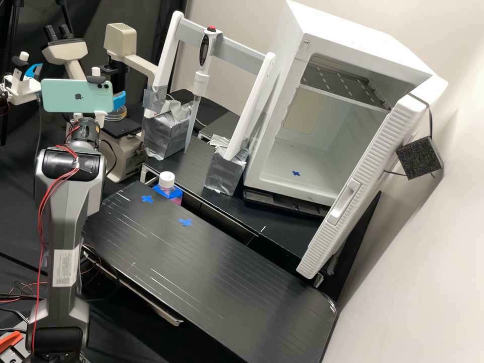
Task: Move the petri dish to the bench
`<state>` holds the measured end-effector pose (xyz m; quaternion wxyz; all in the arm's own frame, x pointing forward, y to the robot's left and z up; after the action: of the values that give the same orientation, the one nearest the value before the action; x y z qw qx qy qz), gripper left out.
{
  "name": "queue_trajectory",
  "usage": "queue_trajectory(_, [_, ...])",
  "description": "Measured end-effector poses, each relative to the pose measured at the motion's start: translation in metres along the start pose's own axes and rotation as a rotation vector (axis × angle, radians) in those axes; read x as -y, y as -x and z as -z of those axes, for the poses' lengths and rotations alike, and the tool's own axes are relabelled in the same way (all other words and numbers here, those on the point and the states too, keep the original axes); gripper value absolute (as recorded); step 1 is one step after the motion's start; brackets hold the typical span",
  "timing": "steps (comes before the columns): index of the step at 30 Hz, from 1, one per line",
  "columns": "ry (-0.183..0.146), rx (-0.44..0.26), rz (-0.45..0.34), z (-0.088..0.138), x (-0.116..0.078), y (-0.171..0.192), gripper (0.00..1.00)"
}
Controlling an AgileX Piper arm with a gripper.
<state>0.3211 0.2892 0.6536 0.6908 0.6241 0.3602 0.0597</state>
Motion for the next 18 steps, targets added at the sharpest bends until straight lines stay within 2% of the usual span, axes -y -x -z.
queue_trajectory(2, [-0.005, 0.014, 0.005, -0.006, 0.001, -0.006, 1.0])
queue_trajectory(7, [-0.06, 0.073, 0.033, -0.025, 0.006, -0.019, 1.0])
queue_trajectory(10, [-0.107, 0.102, 0.046, -0.035, 0.009, -0.026, 1.0])
queue_trajectory(11, [-0.131, 0.114, 0.051, -0.039, 0.011, -0.029, 1.0])
queue_trajectory(15, [-0.187, 0.14, 0.064, -0.045, 0.011, -0.034, 1.0])
queue_trajectory(18, [-0.197, 0.137, 0.06, -0.045, 0.01, -0.037, 1.0])
